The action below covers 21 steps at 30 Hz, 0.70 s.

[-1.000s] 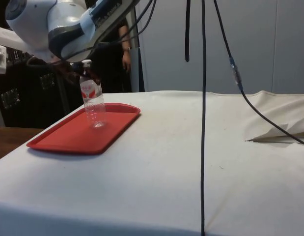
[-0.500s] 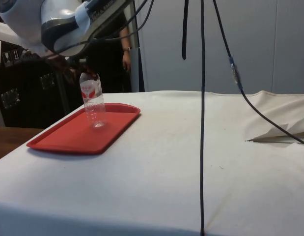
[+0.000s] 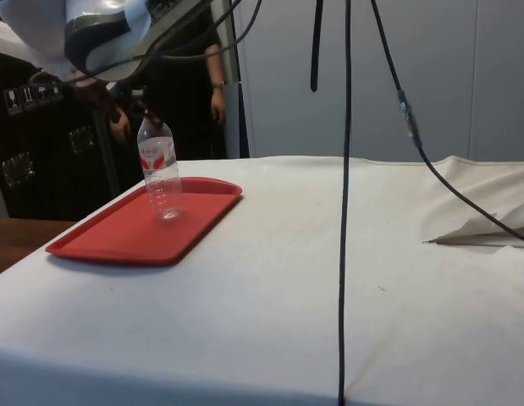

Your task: Place the bottle upright on the tray.

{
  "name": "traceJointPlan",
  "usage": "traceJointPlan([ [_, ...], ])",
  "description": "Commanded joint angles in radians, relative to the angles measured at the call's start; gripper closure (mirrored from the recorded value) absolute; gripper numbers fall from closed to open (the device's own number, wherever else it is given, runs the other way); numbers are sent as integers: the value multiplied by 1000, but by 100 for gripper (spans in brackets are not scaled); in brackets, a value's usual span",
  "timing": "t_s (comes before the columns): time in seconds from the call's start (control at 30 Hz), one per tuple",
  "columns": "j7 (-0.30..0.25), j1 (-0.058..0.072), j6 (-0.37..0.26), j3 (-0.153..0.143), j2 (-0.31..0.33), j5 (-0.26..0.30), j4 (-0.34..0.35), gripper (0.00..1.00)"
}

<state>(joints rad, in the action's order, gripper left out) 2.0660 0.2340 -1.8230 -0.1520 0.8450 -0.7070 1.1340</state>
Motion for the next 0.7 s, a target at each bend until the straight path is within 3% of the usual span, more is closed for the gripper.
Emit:
traceJointPlan([
  [0.0, 4, -6, -11, 7, -8, 12, 3, 0],
  [0.07, 7, -7, -11, 8, -12, 14, 2, 0],
  [0.1, 5, -1, 0, 1, -5, 3, 0, 0],
  [0.13, 9, -7, -11, 8, -13, 15, 2, 0],
  [0.43, 14, -3, 1, 3, -25, 8, -7, 0],
  [0.47, 17, -8, -3, 8, -32, 20, -6, 0],
  [0.67, 21, -8, -2, 9, -43, 24, -7, 0],
])
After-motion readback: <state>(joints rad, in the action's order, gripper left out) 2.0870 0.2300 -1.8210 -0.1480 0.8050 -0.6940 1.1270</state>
